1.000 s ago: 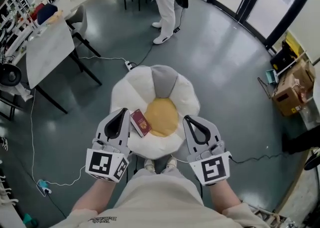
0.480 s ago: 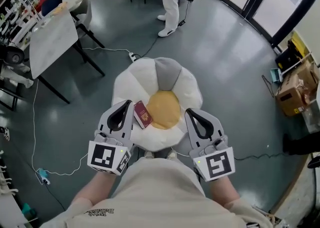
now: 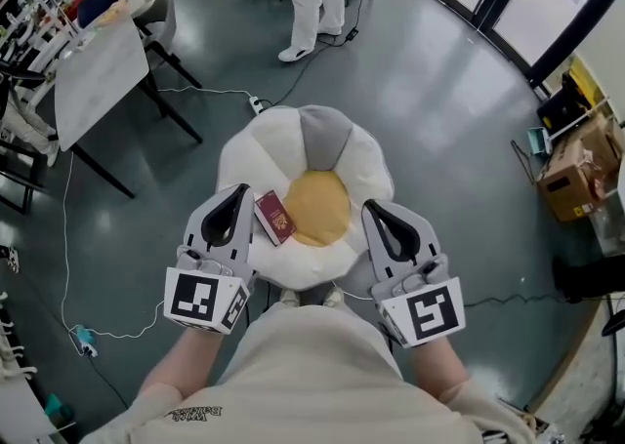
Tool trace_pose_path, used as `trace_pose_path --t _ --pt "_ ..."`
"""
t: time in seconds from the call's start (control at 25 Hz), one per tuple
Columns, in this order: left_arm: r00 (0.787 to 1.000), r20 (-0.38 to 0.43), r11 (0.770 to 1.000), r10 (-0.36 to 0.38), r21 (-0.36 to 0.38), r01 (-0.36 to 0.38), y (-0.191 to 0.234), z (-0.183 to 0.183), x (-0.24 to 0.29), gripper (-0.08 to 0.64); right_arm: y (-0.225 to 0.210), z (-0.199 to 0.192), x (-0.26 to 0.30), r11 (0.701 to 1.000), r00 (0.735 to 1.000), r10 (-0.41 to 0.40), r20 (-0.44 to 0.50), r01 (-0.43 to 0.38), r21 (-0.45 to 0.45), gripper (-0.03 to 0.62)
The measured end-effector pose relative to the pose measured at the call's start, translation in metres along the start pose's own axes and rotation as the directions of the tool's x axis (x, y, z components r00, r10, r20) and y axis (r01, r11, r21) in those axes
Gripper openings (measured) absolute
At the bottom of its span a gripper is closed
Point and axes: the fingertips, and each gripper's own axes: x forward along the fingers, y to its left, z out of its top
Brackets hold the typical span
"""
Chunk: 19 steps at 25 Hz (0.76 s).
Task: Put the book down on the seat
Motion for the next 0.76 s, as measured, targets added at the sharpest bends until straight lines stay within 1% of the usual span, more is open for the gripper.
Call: trace_pose_path --t 0.48,0.76 --pt "1.000 0.013 1.000 0.005 0.004 -0.005 -0.003 0.007 -0.006 0.005 0.001 0.000 -0.008 1.000 1.000 -0.002 0.001 0.002 0.001 0.000" --pt "1.000 0.006 1.000 0.001 0.000 -0.001 -0.007 0.003 -0.014 0.005 0.007 -0.001 -0.014 1.000 1.000 0.002 0.005 -0.001 -0.007 0.000"
